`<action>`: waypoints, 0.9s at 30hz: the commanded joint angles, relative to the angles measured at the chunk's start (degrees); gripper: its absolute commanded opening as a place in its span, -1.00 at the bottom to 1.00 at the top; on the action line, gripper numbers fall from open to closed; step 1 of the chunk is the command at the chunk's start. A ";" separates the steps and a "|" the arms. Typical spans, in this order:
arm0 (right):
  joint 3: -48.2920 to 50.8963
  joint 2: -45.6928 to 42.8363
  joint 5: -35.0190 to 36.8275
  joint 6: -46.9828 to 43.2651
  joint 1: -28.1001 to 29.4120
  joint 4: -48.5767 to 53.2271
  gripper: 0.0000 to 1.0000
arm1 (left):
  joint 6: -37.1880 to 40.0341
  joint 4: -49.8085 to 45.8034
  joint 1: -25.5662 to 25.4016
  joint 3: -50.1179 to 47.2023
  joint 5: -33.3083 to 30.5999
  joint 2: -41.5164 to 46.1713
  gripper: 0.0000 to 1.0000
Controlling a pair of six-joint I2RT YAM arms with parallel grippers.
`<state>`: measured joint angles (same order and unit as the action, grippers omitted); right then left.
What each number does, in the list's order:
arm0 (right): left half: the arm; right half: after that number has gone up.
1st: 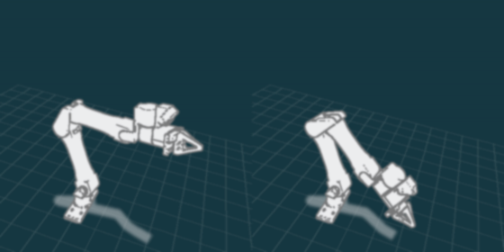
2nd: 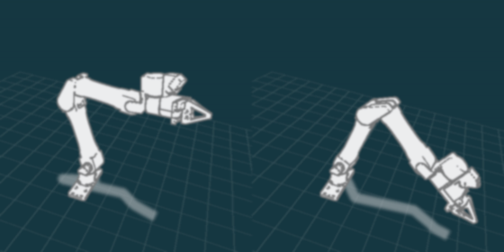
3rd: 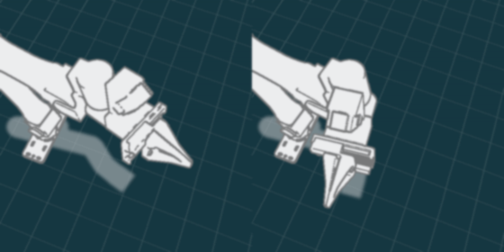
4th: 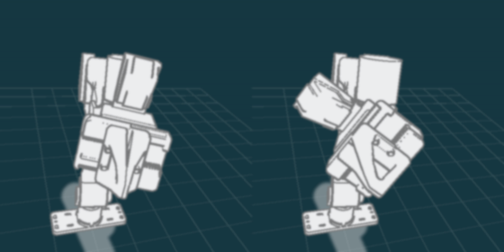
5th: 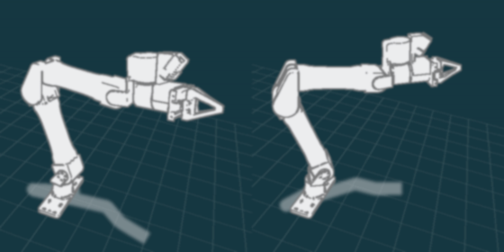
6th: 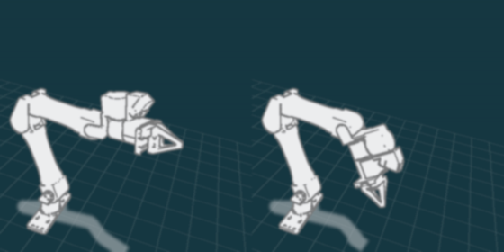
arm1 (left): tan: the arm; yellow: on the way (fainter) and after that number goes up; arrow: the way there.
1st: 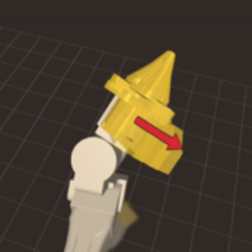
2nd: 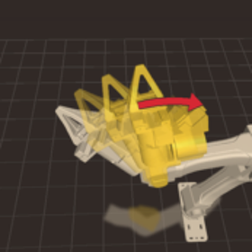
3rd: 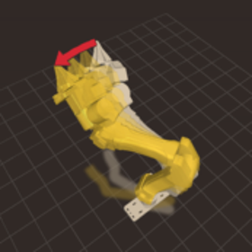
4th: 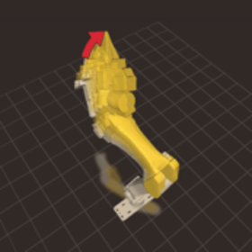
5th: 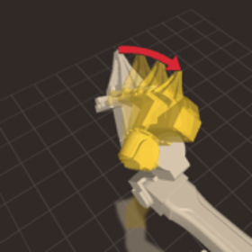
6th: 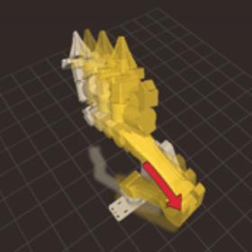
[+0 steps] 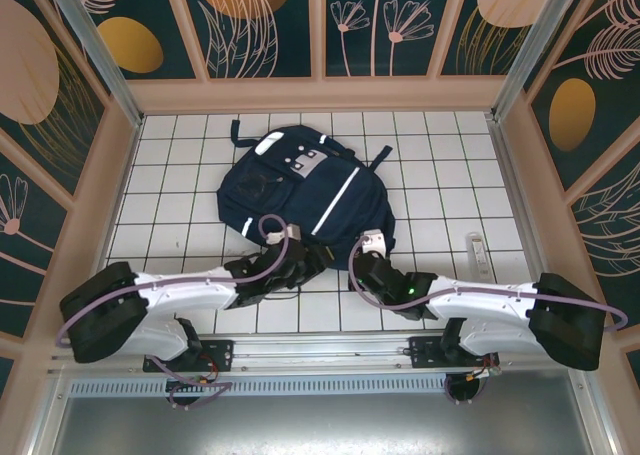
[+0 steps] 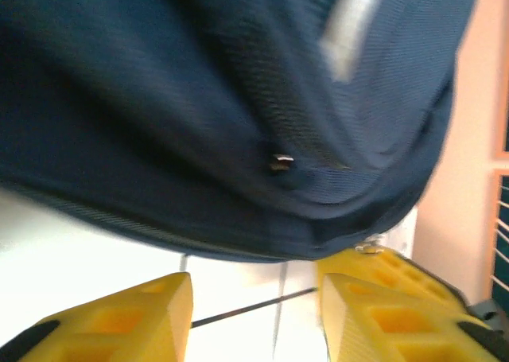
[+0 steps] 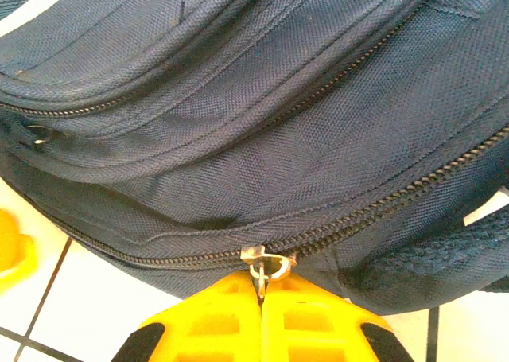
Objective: Pack the student bag
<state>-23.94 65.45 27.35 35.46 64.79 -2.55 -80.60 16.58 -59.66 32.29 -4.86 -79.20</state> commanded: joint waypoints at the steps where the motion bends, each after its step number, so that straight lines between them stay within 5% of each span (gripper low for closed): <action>1: -1.24 -0.24 1.02 0.65 1.01 -3.32 -1.00 | -2.18 7.53 -0.52 2.70 1.93 -4.41 0.03; 9: -0.71 -2.15 1.84 1.01 2.05 -2.45 -1.00 | -3.91 5.94 -0.63 8.70 1.48 -14.05 0.07; 11: -0.58 -2.66 2.17 1.01 2.01 -2.58 -1.00 | -4.51 5.49 -0.63 8.49 0.85 -15.24 -0.16; 15: -0.40 -2.93 2.71 0.71 1.94 -2.48 -1.00 | -4.70 3.34 -0.55 6.87 -2.21 -14.17 -1.00; 27: -0.03 -4.93 2.41 -1.72 -2.02 -0.21 -1.00 | -2.41 -5.71 5.39 -7.09 -8.42 4.95 -1.00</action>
<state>-23.75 62.57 27.40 35.03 64.53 -2.87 -84.29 17.19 -57.43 28.84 -6.87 -78.32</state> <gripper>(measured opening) 0.049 0.062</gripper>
